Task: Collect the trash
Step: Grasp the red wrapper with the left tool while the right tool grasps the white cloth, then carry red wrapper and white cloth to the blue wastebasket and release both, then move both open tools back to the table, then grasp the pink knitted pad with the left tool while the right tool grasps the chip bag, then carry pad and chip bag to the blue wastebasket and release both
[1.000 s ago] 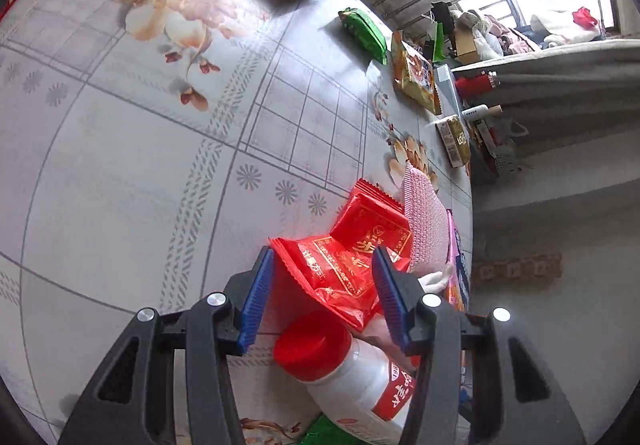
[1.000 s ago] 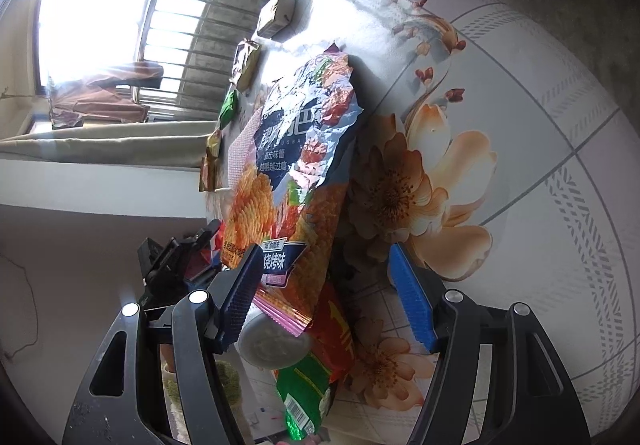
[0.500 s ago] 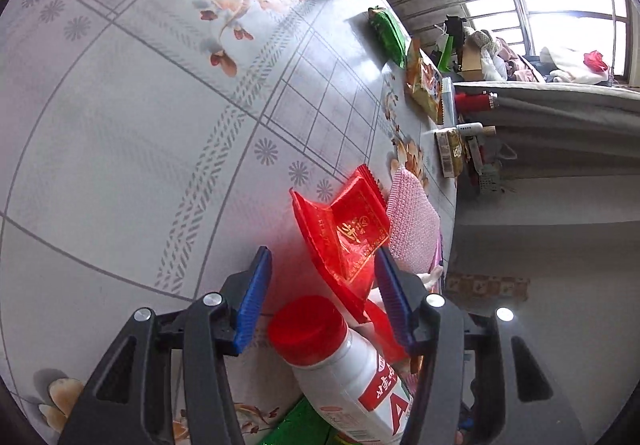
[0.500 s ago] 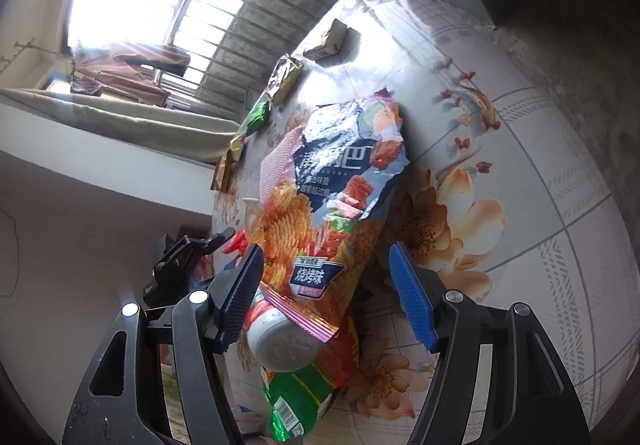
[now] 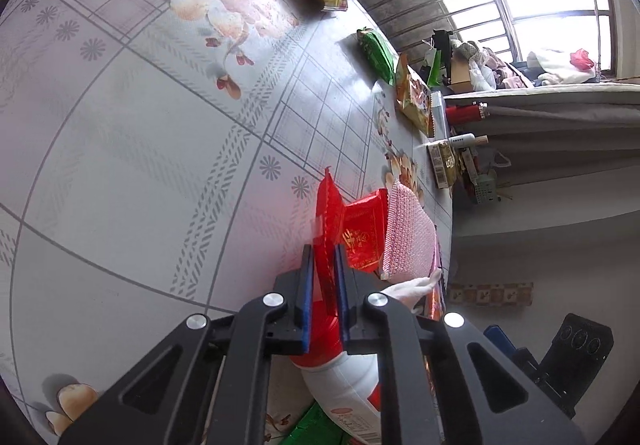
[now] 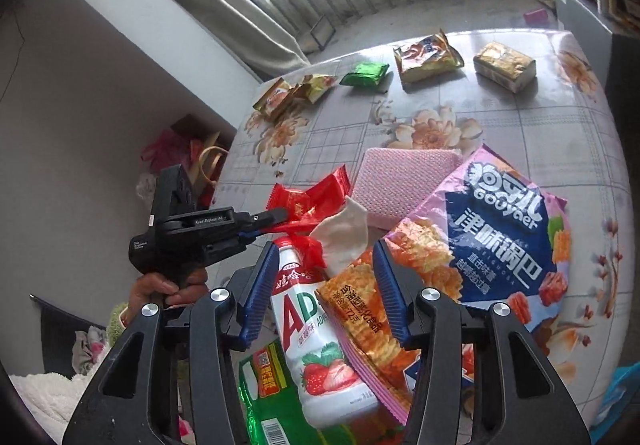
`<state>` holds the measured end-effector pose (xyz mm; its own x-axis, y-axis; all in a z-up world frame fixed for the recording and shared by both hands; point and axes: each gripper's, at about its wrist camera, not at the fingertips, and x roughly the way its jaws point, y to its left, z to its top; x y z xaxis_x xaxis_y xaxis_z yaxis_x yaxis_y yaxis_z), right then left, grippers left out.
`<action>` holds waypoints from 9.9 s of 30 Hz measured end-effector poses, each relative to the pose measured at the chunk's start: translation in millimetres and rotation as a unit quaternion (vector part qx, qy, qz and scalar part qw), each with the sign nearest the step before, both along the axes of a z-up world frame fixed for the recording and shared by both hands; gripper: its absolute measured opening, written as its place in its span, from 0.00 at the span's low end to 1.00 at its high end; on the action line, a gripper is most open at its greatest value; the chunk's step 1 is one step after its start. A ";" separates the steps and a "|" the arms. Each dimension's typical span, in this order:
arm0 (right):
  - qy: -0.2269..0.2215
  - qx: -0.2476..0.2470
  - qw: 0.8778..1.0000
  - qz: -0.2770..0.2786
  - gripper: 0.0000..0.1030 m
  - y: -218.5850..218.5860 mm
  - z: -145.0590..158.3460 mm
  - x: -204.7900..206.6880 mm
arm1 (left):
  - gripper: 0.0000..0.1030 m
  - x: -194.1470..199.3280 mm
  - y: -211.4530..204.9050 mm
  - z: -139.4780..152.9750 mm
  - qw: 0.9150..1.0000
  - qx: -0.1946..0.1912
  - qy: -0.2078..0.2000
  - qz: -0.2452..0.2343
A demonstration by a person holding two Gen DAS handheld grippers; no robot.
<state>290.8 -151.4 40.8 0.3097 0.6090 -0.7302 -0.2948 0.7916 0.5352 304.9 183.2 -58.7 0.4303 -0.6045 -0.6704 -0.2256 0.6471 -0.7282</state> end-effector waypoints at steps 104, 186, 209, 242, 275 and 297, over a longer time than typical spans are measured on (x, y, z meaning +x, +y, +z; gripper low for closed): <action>0.032 0.002 0.761 -0.648 0.62 -416.4 -102.3 -364.8 | 0.61 -207.6 -666.2 36.6 0.782 0.224 -0.283 -0.509; 0.102 0.185 0.920 -0.330 0.07 -189.8 -88.5 -104.8 | 0.79 86.1 -161.0 54.4 0.950 0.226 -0.058 -0.207; 0.120 0.203 0.917 -0.322 0.09 -194.3 -93.3 -104.3 | 0.80 149.4 -175.0 8.1 0.966 0.143 -0.011 -0.217; 0.106 0.229 0.909 -0.331 0.07 -194.9 -94.3 -113.8 | 0.88 51.6 -255.7 11.6 0.817 0.357 -0.110 -0.439; 0.007 0.278 0.872 -0.402 0.04 -252.7 -69.2 -223.0 | 0.76 -23.1 -315.4 117.6 0.844 0.278 -0.216 -0.406; 0.057 0.238 0.754 -0.609 0.05 -368.9 -162.5 -375.9 | 0.77 -174.0 -607.0 36.5 0.761 0.174 -0.166 -0.603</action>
<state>-85.0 -520.2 -121.7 0.8030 0.1247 -0.5827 0.5659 0.1470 0.8113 130.9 -423.8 -22.2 -0.1168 -0.5046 -0.8554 0.8434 0.4044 -0.3537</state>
